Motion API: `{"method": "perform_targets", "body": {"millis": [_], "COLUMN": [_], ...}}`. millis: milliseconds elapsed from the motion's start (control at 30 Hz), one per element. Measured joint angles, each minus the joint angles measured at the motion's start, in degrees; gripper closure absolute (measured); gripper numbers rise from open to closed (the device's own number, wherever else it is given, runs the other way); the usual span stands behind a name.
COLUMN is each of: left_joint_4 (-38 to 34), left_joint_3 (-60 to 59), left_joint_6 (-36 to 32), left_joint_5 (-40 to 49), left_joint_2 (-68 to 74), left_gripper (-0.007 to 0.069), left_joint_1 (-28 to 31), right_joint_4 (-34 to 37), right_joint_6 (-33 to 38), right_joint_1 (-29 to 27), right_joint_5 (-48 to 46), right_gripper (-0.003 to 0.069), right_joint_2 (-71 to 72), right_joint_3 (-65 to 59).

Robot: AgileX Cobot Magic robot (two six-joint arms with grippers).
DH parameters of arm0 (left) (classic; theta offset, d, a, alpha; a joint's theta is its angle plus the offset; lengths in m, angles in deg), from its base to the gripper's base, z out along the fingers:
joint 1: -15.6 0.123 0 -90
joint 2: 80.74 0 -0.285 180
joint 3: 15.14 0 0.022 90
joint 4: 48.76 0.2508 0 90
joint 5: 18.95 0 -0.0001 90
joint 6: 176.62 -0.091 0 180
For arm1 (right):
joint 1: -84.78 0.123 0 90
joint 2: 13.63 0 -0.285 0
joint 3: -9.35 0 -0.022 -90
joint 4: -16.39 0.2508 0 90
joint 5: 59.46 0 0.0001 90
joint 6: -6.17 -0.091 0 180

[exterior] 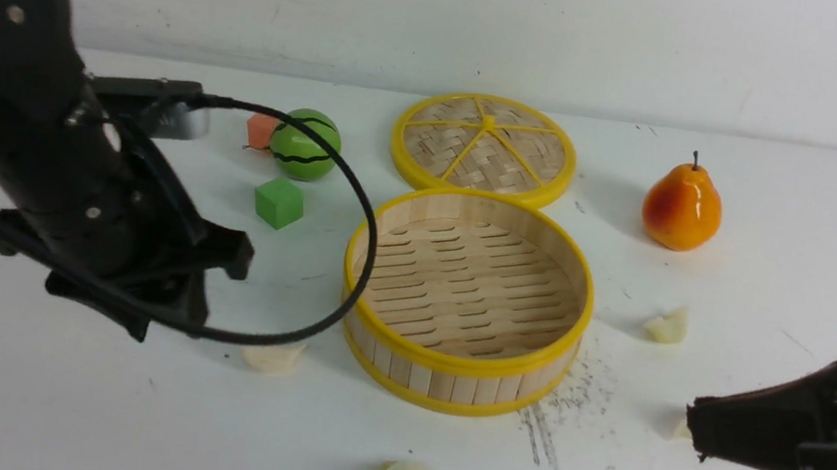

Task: Put the dumplings into the steamer on the white table.
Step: 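Reach for and grasp a dumpling on the table with the left gripper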

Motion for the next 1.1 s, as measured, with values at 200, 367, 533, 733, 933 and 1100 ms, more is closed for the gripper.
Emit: {"method": "perform_targets", "body": {"millis": [200,367,533,733,933,1100], "left_joint_4": [-1.4,-1.3,-2.2,-3.0,-3.1,-3.2], "left_joint_3": [0.0,0.1,0.1,0.7,1.0,2.5], "left_joint_6": [8.0,16.0,18.4,19.4,19.2,15.4], "left_joint_5": [-10.4,-17.2,-22.0,-24.6,-24.6,-22.2], "left_joint_2": [9.3,16.1,20.1,22.1,22.3,22.6], "left_gripper": [0.0012,0.0043,0.0118,0.0194,0.0272,0.0272], "left_joint_1": [0.0,0.0,0.0,0.0,0.0,0.0], "right_joint_4": [-1.1,-2.3,-2.8,-2.8,-2.9,-2.9], "right_joint_6": [0.0,0.2,0.7,1.5,1.8,1.9], "right_joint_1": [0.0,0.0,0.0,0.0,0.0,0.0], "right_joint_5": [1.2,1.6,2.0,2.4,2.6,2.6], "right_gripper": [0.0666,0.0662,0.0661,0.0659,0.0656,0.0651], "right_joint_2": [0.0,0.0,0.0,0.0,0.0,0.0], "right_joint_3": [0.0,0.0,0.0,0.0,0.0,0.0]}}
